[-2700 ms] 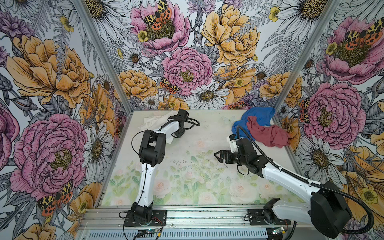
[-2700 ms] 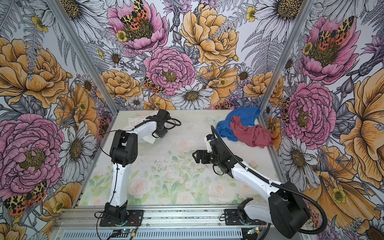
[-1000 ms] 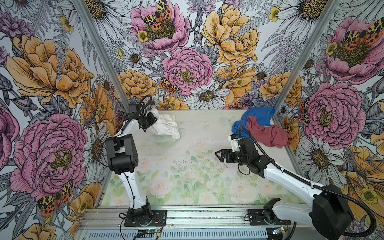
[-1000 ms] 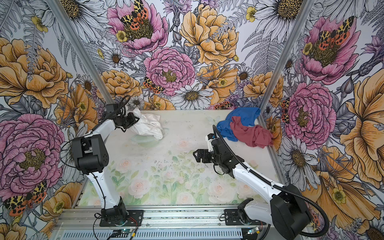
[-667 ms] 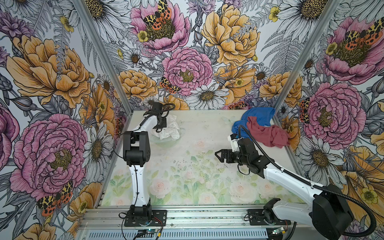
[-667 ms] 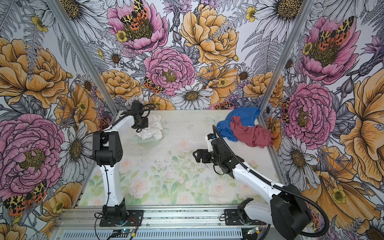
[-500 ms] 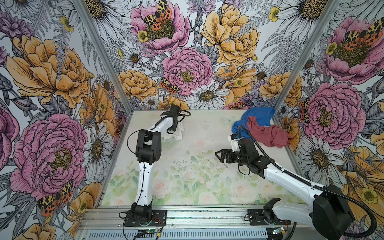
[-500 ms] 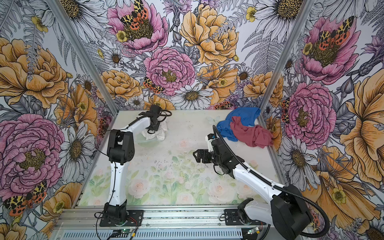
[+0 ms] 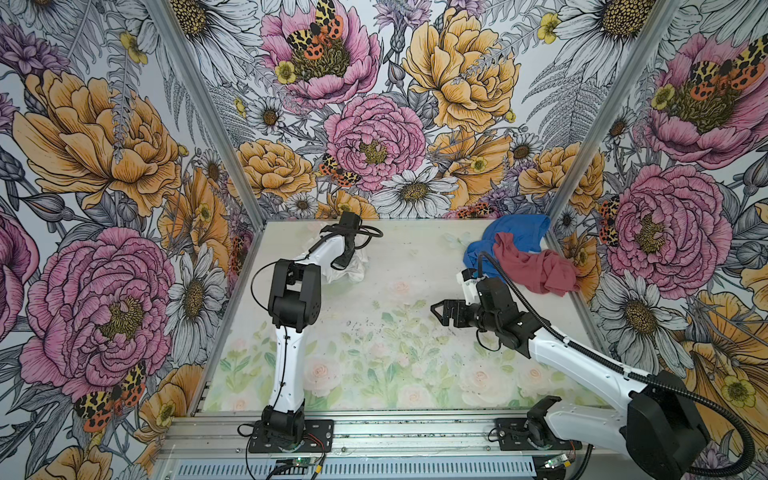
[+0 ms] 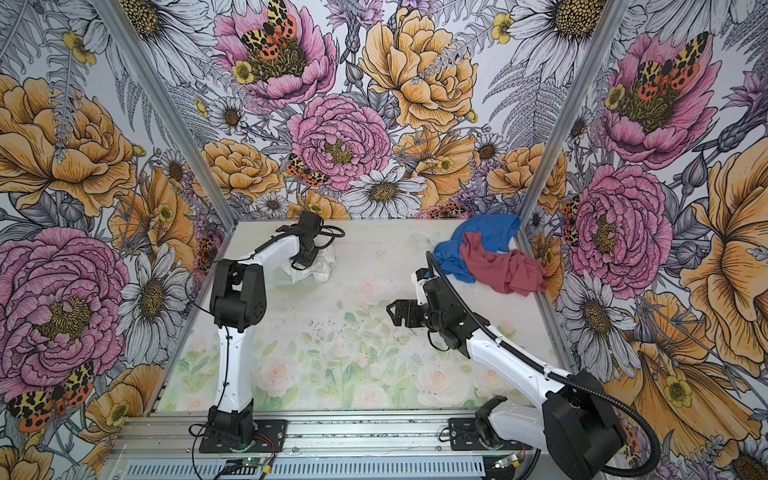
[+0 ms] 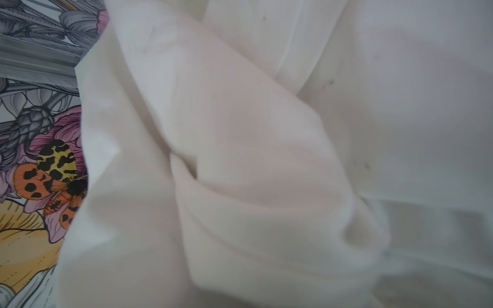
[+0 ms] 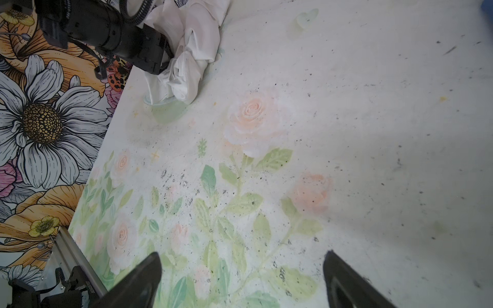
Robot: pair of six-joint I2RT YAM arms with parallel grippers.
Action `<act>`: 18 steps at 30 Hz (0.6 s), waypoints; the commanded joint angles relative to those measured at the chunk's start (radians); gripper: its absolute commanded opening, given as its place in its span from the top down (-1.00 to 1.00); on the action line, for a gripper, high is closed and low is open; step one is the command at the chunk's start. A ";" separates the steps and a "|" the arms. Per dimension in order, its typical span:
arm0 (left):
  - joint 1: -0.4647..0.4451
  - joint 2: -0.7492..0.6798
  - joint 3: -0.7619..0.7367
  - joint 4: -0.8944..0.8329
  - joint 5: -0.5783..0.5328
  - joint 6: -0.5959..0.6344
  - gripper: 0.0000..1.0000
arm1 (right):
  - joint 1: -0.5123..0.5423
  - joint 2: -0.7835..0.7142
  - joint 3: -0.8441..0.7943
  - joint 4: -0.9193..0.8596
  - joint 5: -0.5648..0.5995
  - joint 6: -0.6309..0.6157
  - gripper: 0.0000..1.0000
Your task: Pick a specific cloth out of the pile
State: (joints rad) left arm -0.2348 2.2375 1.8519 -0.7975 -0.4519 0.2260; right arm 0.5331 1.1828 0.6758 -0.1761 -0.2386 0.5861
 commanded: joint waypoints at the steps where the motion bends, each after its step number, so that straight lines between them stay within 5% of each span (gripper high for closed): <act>1: 0.001 -0.128 -0.025 0.024 0.214 -0.022 -0.34 | 0.001 -0.002 -0.001 0.004 0.005 -0.004 -0.90; 6: 0.016 -0.244 -0.096 0.042 0.398 -0.043 -0.81 | 0.004 0.014 0.010 0.013 -0.002 -0.005 -0.90; 9: 0.037 -0.298 -0.152 0.074 0.384 -0.125 -0.98 | 0.004 0.021 0.013 0.016 -0.005 -0.005 -0.90; 11: 0.080 -0.320 -0.203 0.106 0.392 -0.219 -0.98 | 0.004 0.023 0.013 0.018 -0.007 -0.005 -0.90; 14: 0.191 -0.335 -0.300 0.237 0.599 -0.385 -0.98 | 0.005 0.030 0.016 0.022 -0.011 -0.008 -0.90; 18: 0.245 -0.325 -0.392 0.395 0.655 -0.535 -0.98 | 0.005 0.039 0.024 0.022 -0.018 -0.010 -0.90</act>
State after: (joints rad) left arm -0.0143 1.9053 1.4902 -0.5529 0.0746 -0.1390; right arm 0.5335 1.2129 0.6758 -0.1745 -0.2405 0.5842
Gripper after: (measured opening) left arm 0.990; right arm 0.951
